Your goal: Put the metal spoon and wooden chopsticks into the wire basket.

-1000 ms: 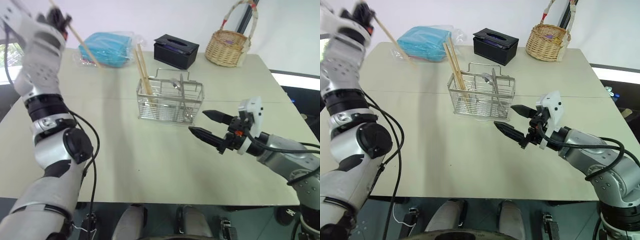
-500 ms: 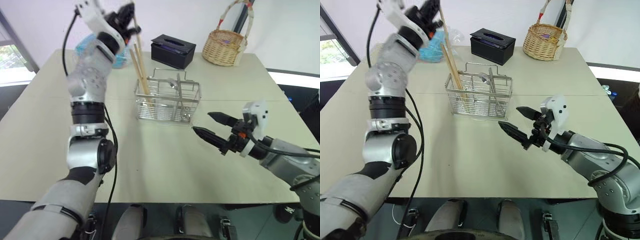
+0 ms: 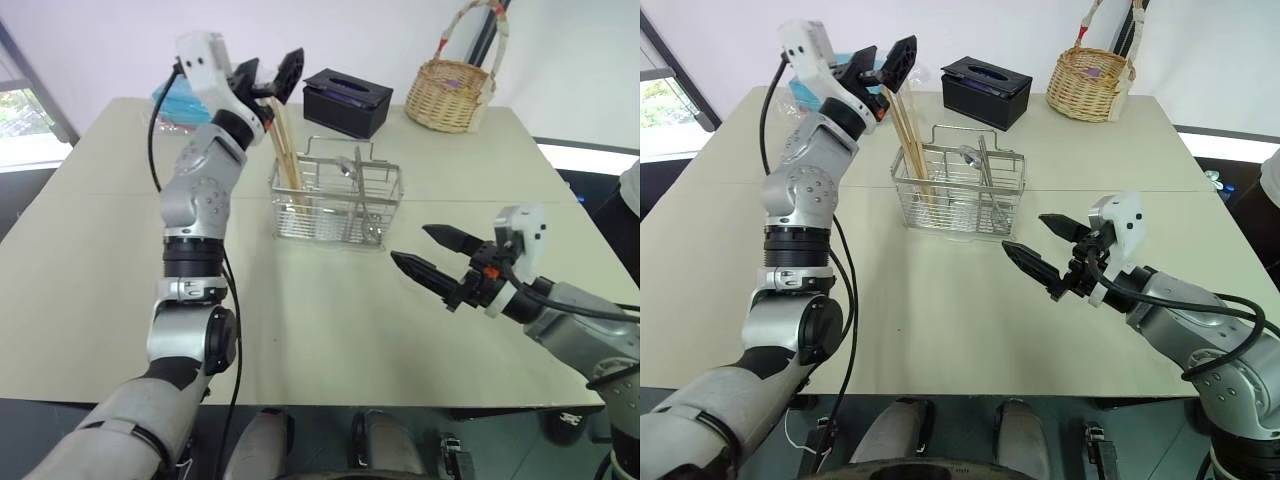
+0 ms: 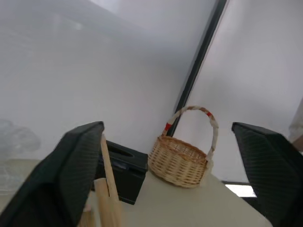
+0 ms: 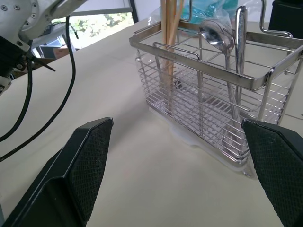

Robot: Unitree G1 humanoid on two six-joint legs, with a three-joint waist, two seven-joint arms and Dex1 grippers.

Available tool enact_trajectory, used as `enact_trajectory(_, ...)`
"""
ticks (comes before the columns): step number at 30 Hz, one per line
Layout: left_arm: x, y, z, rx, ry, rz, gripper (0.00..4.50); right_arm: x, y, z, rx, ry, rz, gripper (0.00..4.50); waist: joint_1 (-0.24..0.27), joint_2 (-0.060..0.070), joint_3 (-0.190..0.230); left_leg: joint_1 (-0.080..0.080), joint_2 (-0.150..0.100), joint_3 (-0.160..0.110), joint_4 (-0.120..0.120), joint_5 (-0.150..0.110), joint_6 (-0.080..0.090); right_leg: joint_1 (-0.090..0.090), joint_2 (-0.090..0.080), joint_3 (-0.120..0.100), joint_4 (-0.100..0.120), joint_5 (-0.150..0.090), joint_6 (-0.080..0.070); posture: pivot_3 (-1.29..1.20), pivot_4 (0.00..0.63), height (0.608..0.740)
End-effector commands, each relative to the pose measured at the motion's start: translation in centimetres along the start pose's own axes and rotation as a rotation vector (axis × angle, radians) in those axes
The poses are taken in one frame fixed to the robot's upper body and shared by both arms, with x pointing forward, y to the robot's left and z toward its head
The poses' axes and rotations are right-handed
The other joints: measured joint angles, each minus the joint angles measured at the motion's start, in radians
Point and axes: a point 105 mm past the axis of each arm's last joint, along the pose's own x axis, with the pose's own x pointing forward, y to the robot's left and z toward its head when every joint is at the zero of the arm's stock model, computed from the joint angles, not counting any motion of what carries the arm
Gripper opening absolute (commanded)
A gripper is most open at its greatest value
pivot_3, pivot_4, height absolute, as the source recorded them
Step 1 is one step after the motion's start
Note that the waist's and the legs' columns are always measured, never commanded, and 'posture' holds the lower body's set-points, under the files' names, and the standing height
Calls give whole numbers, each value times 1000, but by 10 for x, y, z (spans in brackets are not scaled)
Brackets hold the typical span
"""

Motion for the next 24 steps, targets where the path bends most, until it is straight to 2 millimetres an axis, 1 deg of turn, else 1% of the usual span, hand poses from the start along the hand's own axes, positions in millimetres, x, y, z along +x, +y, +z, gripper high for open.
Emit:
enact_trajectory(1, -9, 7, 26, -1, -51, 20, 4411, 2, 1, 11, -32, -52, 11, 4500, 0, 0, 0, 0, 0, 0, 0, 0, 0, 0, 0, 0, 0, 0, 0, 0, 150, 661)
enact_trajectory(5, -21, 16, 46, 70, -58, 29, 4411, 7, -3, 12, -35, -59, 29, 4500, 0, 0, 0, 0, 0, 0, 0, 0, 0, 0, 1, 0, 0, 0, 0, 0, 150, 661)
enact_trajectory(8, -28, 19, 63, 130, -64, 31, 4411, 11, -5, 11, -50, -55, 49, 4500, 0, 0, 0, 0, 0, 0, 0, 0, 0, 0, 1, 0, 0, 0, 0, 0, 150, 661)
enact_trajectory(10, -34, 18, 78, 214, -65, 5, 4411, 13, -8, 12, -82, -50, 62, 4500, 0, 1, 0, 0, 0, 0, 0, 0, 0, 0, 1, 0, 0, 0, 0, 0, 150, 661)
enact_trajectory(12, -43, 18, 84, 319, -1, -36, 4411, 12, -16, 16, -108, -50, 56, 4500, -2, 1, 0, 0, 0, 0, 0, 0, 0, 0, 1, 0, 0, 0, 0, 0, 150, 661)
enact_trajectory(14, -57, 20, 83, 448, 92, -95, 4411, 8, -26, 22, -139, -48, 42, 4500, -9, 3, 1, 0, 0, 0, 0, 0, 0, 0, 1, 1, 0, 0, 0, 0, 150, 661)
enact_trajectory(16, -79, 25, 71, 543, 239, -178, 4411, 1, -38, 27, -179, -34, 27, 4500, -21, 6, 1, 1, 0, 1, -1, 0, 0, 0, 1, 1, 0, 0, -1, 0, 150, 661)
enact_trajectory(17, -93, 29, 66, 588, 310, -219, 4411, -4, -45, 31, -196, -25, 16, 4500, -22, 6, 1, 1, 0, 0, -1, 0, 0, 0, 1, 1, 0, 0, -1, 0, 150, 661)
enact_trajectory(18, -110, 37, 61, 624, 397, -245, 4411, -9, -52, 34, -215, -13, 5, 4500, -25, 7, 1, 1, 0, 0, -1, 0, 0, 0, 1, 1, 0, 0, -1, 0, 150, 661)
enact_trajectory(21, -148, 48, 50, 699, 561, -302, 4411, -20, -64, 40, -242, 18, -4, 4500, -29, 8, 2, 1, 2, 1, -2, 0, 0, -1, 1, 2, 0, -2, -5, 0, 150, 661)
enact_trajectory(24, -167, 49, 43, 734, 640, -340, 4411, -24, -69, 40, -250, 37, 1, 4500, -24, 8, 2, 0, 5, 1, -2, 0, 0, -2, 1, 2, -1, -3, -8, 0, 150, 661)
